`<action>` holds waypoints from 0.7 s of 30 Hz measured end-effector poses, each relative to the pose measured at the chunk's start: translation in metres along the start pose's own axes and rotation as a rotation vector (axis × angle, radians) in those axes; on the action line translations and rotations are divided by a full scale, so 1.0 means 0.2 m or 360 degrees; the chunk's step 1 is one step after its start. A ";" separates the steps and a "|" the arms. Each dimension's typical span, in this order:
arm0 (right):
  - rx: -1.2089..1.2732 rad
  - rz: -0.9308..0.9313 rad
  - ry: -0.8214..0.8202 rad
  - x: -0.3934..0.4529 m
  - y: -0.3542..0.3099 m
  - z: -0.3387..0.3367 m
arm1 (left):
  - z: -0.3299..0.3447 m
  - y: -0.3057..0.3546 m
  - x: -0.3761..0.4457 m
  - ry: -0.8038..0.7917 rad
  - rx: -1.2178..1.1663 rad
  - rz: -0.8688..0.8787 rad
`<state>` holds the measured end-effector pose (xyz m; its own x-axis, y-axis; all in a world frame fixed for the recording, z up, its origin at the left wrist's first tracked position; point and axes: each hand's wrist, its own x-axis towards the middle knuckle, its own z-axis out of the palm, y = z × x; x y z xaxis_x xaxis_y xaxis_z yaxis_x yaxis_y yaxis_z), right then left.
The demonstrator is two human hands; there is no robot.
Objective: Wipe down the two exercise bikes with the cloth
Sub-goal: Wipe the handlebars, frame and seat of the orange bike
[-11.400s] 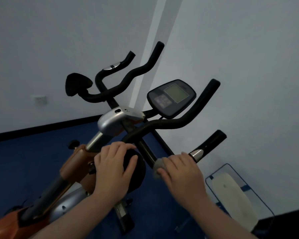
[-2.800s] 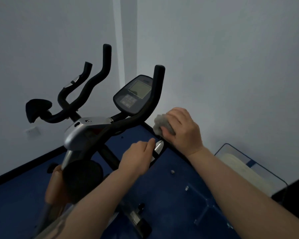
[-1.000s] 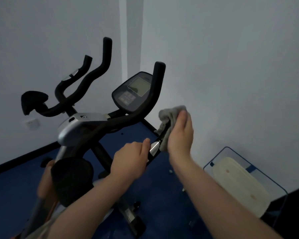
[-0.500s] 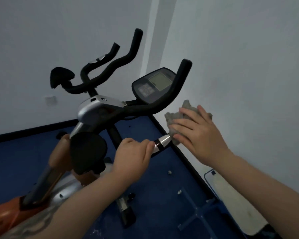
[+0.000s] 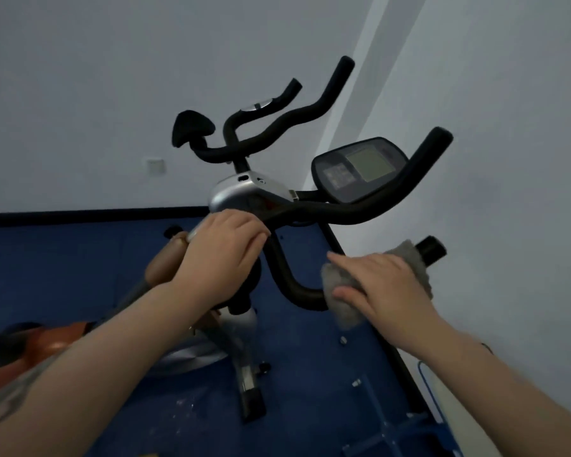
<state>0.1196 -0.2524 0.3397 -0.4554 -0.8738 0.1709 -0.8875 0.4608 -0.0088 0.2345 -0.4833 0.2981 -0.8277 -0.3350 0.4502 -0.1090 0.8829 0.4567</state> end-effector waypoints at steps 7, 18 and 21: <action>-0.0323 0.0265 -0.0228 0.21 -0.31 0.21 | 0.12 -0.10 -0.10 0.0384 -0.0246 -0.0673; -0.0430 0.0190 -0.0755 0.37 -0.34 0.21 | 0.14 -0.13 -0.10 0.0404 -0.0558 -0.0737; -0.0363 0.0159 -0.0668 0.29 -0.27 0.19 | 0.14 -0.13 -0.10 0.0400 -0.0621 -0.0720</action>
<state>0.1389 -0.3348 0.3132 -0.5686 -0.7891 -0.2324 -0.8210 0.5271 0.2192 0.2385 -0.4902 0.2554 -0.5876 -0.7544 0.2925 -0.1694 0.4682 0.8673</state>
